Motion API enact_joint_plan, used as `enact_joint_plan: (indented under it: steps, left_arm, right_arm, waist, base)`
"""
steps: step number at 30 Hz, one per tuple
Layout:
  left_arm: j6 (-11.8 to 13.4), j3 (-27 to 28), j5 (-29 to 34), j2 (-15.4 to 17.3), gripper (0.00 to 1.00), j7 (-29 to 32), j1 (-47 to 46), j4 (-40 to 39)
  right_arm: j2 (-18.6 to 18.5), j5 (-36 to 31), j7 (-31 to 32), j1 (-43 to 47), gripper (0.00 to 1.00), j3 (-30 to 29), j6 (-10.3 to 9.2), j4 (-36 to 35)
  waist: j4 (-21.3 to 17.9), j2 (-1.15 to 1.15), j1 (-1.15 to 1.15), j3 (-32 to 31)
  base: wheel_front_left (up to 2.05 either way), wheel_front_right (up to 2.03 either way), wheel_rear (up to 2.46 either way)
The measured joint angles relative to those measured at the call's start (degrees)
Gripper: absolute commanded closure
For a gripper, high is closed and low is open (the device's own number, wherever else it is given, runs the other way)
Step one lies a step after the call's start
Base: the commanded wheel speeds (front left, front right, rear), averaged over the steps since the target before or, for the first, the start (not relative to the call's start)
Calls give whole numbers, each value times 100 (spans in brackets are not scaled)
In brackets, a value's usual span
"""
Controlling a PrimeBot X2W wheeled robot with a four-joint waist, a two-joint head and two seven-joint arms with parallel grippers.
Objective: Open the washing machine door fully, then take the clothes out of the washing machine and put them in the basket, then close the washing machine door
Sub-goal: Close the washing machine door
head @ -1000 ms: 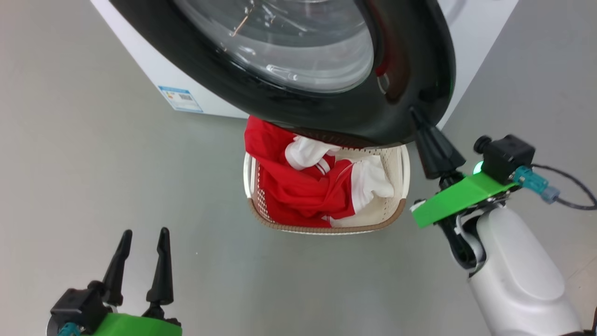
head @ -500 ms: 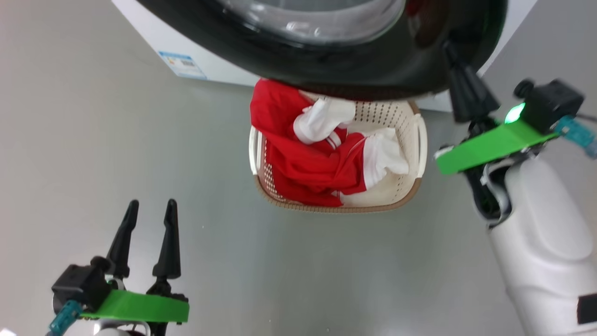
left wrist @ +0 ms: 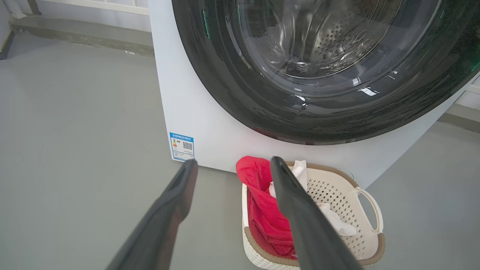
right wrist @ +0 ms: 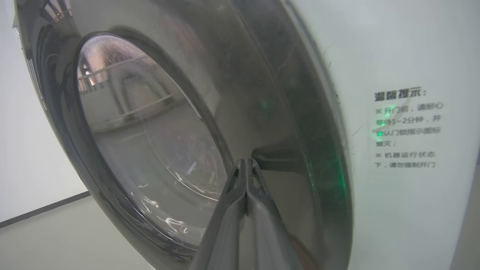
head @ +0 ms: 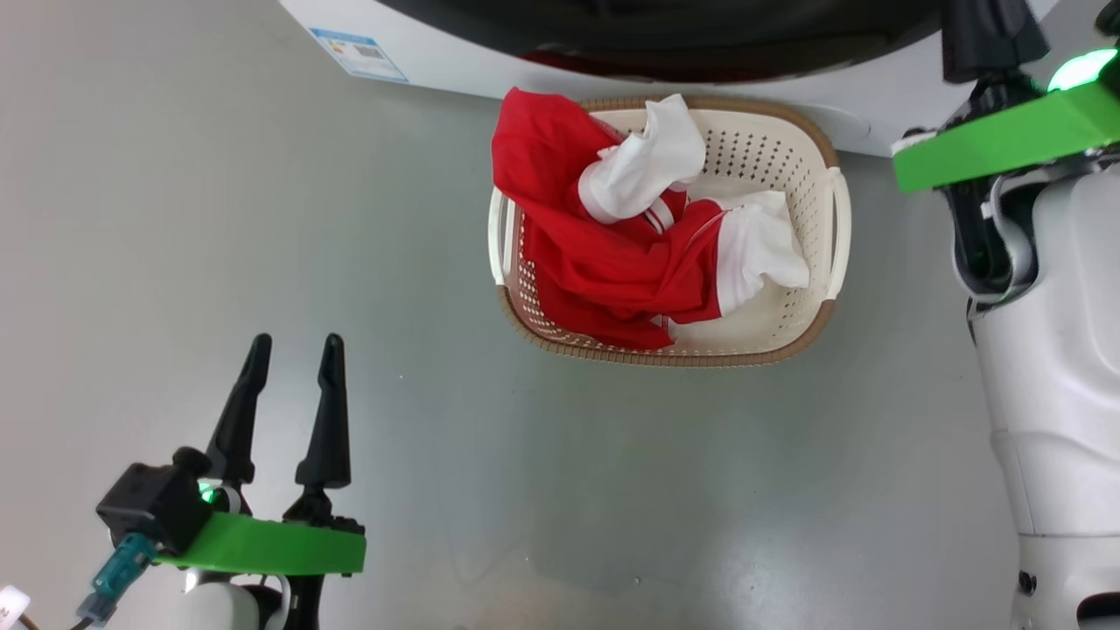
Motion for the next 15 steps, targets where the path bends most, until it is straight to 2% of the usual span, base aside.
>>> enact_joint_plan:
  steps: [15]
  left_arm:
    - [0, 7, -38, -3, 0, -22, -119, 5]
  right_arm:
    - [148, -115, -1, -271, 100, -10, 48, -40]
  waist:
    - [-17, 0, 0, 143]
  base:
    - [0, 0, 0]
